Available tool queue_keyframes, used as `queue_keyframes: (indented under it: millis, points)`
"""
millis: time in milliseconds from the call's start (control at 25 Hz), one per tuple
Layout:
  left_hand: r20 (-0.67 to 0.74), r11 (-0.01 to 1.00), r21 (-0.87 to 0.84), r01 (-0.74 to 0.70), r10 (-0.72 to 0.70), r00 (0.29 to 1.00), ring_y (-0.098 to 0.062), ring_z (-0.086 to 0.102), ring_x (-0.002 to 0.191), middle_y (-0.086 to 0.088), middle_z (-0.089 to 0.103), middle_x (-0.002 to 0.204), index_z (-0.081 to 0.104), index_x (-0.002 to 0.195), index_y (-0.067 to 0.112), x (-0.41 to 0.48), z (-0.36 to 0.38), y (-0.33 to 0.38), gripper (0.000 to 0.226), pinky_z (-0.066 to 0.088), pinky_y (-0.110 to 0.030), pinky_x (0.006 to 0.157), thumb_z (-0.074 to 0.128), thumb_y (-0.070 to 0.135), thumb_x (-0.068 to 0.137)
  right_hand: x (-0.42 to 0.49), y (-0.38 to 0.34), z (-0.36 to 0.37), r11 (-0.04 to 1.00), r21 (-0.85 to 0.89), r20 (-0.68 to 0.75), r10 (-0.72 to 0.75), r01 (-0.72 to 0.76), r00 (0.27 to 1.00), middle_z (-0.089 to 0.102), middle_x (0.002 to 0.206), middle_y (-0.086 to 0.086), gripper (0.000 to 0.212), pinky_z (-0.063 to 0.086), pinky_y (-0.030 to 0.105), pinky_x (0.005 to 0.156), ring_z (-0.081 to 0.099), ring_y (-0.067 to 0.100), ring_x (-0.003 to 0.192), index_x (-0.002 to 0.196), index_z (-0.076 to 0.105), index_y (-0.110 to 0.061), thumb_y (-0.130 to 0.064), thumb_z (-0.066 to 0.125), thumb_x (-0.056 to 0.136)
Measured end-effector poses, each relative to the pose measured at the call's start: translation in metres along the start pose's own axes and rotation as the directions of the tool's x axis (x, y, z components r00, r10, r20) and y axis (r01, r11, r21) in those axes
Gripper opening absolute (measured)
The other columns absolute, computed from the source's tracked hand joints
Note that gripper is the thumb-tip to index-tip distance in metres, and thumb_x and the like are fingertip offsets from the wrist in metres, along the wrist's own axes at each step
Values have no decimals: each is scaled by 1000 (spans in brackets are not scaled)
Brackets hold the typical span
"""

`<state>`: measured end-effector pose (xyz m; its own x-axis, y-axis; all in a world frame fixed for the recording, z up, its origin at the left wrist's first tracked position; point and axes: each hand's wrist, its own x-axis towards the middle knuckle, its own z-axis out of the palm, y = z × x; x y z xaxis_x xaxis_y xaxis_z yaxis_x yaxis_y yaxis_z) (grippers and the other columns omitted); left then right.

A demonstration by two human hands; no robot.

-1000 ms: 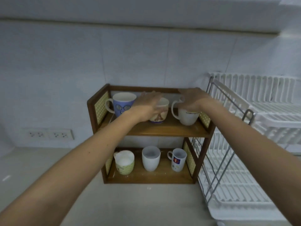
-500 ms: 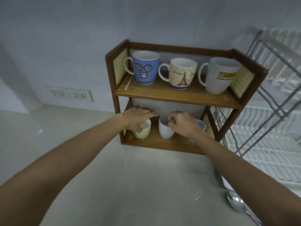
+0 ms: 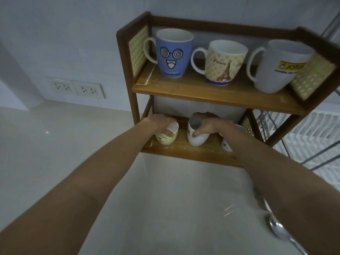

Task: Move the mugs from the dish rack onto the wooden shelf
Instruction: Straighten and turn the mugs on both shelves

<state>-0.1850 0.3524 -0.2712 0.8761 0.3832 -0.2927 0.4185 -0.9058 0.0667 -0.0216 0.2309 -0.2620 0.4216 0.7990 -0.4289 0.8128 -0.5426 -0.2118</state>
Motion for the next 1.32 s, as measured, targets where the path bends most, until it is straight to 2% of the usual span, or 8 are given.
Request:
queue_keyframes:
  millis: [200,400,560,960,1080,1160,1240,1320]
  points:
    - [-27,999,-40,21,-22,999,-34,41,133,-10,33,153,24,147,21,9,7,2,71,41,-49,105,53,49,89,-1,11,-5,985,10,84,-170,170,982,29,150,5,91,41,45,102,32,30,134,146,23,-35,-15,74,73]
    - [102,997,-45,63,-58,993,-31,30,140,-8,23,158,12,151,19,11,-1,-14,90,34,-42,110,66,44,83,2,13,-12,1000,-9,3,-10,10,1000,33,150,4,98,41,40,100,37,27,132,146,21,-32,-48,75,66]
    - [60,997,-9,75,-74,995,-31,27,142,-8,19,159,8,151,20,17,4,-12,90,34,-43,109,64,44,84,4,7,-12,991,-77,-1,-109,109,994,35,149,5,94,43,35,93,40,26,130,146,23,-29,-36,76,69]
    - [120,993,-16,119,-116,986,-31,22,144,-7,13,160,2,151,22,23,-1,-12,93,31,-45,111,63,45,84,5,11,-12,991,-11,85,-129,131,988,34,150,6,90,42,45,103,36,29,132,147,18,-30,-20,73,76]
    - [109,993,-55,101,-95,989,-27,10,147,-5,0,162,-9,150,22,25,-7,1,104,21,-46,115,59,59,81,4,27,-20,996,60,201,59,-72,978,30,152,11,84,33,46,108,31,32,136,148,20,-19,-39,67,80]
    - [38,991,-131,38,-33,999,-23,3,148,-2,-3,162,-10,150,25,33,-10,17,105,9,-47,119,56,65,79,-3,43,-31,977,77,161,187,-201,969,40,145,16,78,38,45,104,42,33,127,141,34,-11,-47,66,79]
    - [-5,984,-174,-38,38,999,-23,9,147,-3,6,162,-4,151,25,42,-11,40,104,8,-45,119,59,64,77,-9,62,-39,973,-14,50,230,-230,972,53,132,15,74,46,41,95,53,29,109,130,45,-9,-43,74,71]
    - [-4,982,-169,-79,80,997,-26,18,145,-5,14,160,2,151,22,50,-9,60,104,15,-45,117,62,61,76,-18,72,-39,936,-213,35,294,-280,955,54,128,13,81,46,40,96,54,30,110,127,47,-9,-47,80,63]
